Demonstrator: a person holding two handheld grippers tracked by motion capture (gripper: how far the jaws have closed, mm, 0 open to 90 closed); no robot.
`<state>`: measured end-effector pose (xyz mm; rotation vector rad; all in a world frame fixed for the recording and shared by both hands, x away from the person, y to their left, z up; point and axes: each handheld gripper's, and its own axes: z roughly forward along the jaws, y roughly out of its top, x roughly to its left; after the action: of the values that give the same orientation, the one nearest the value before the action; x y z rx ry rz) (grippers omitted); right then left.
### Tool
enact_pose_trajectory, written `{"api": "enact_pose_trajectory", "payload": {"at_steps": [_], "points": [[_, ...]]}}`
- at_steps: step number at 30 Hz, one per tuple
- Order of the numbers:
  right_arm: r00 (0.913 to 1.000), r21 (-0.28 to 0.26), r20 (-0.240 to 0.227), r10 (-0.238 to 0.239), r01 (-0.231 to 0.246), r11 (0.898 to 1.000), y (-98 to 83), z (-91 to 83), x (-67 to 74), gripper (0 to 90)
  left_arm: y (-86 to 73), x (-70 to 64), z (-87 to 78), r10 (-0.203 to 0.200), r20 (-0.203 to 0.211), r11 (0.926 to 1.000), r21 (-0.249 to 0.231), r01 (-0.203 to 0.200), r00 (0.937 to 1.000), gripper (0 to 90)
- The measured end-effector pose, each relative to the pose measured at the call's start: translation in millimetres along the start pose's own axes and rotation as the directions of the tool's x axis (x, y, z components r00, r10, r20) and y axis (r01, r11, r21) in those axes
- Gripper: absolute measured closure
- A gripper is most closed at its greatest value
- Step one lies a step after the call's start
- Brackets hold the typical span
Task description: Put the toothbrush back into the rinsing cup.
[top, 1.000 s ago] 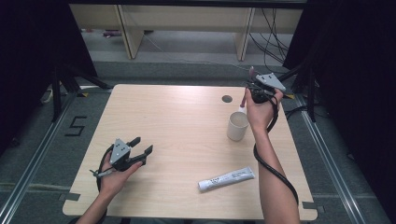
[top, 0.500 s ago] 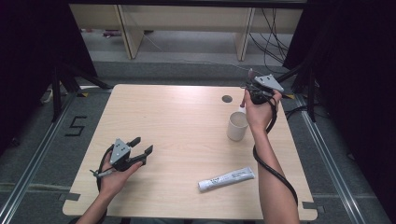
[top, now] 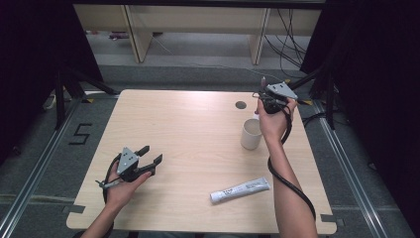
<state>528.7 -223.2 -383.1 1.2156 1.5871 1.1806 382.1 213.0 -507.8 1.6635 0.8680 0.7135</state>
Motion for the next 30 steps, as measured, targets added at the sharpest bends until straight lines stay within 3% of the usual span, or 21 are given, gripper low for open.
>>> {"api": "enact_pose_trajectory", "payload": {"at_steps": [11, 18, 28, 30], "points": [[0.9999, 0.035, -0.007, -0.009, 0.009, 0.999, -9.7, 3.0, -1.3, 84.1, -0.1, -0.5, 1.2, 0.002, 0.003, 1.0, -0.004, -0.002, 1.0, 37.4], [0.9997, 0.055, -0.005, 0.025, -0.025, 0.998, -14.1, 4.0, 0.7, 84.0, -0.3, -0.3, 2.4, 0.006, 0.012, 0.9999, -0.013, -0.006, 0.9999, 37.4], [0.9997, 0.078, -0.026, 0.002, 0.0, 0.997, -19.4, 7.1, -1.3, 84.0, -0.3, -0.8, 1.1, 0.002, 0.004, 1.0, 0.003, -0.002, 1.0, 37.4], [0.999, 0.094, -0.033, 0.03, -0.027, 0.995, -20.5, 6.6, 0.4, 83.9, -0.5, -0.1, 2.4, 0.005, 0.012, 0.9999, -0.012, -0.004, 0.9999, 37.4]]}}
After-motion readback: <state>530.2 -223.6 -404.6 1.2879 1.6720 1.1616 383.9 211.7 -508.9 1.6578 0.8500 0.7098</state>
